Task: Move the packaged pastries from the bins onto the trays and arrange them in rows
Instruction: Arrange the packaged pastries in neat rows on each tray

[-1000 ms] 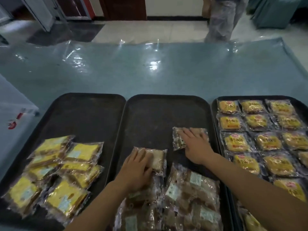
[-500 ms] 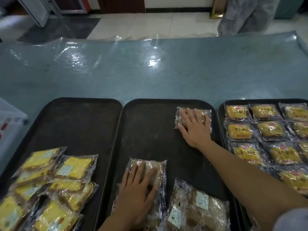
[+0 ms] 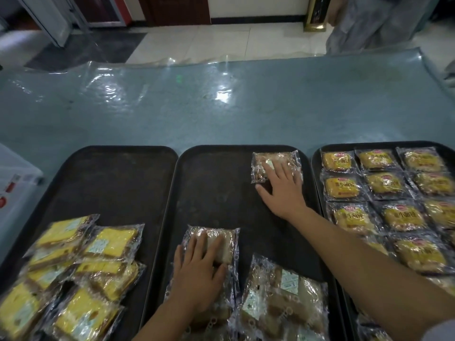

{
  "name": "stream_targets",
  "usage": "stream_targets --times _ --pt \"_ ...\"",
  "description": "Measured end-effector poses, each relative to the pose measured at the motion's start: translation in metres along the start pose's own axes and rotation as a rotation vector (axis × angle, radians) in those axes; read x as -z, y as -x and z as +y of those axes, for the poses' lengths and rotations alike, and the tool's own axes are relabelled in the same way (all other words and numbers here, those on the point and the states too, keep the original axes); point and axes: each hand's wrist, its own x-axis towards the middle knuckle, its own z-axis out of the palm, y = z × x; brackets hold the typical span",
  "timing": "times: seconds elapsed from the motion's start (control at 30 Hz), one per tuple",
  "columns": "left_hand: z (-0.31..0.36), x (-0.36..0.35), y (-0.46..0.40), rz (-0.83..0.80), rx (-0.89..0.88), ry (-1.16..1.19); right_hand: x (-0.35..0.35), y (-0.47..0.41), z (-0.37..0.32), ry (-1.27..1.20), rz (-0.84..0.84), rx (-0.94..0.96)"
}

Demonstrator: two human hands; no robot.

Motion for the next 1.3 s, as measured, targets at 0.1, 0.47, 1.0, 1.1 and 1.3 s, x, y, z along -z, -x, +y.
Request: stream_targets --times 0.1,0.47,1.0,1.1,1.3 --pt "0.003 0.004 0.003 -0.036 0.027 0.036 -0.004 0.063 -0.016 -0.044 -0.107 -0.09" --pt "-0.004 0.003 -0.029 -0.009 -0.022 -0.002 -0.009 0.135 -0.036 0.002 -0.419 -0.284" --pt "-0.019 0.065 -0.187 0.168 -0.094 -0.088 -0.02 0.129 -0.048 0.033 -0.354 -0.405" --pt "-0.02 0.067 -0.202 0.189 -0.102 -0.096 -0.02 0.128 -0.047 0.02 -0.343 -0.412" --pt "-0.025 0.069 -0.214 0.223 -0.145 -0.082 -0.021 0.129 -0.049 -0.013 -0.318 -0.428"
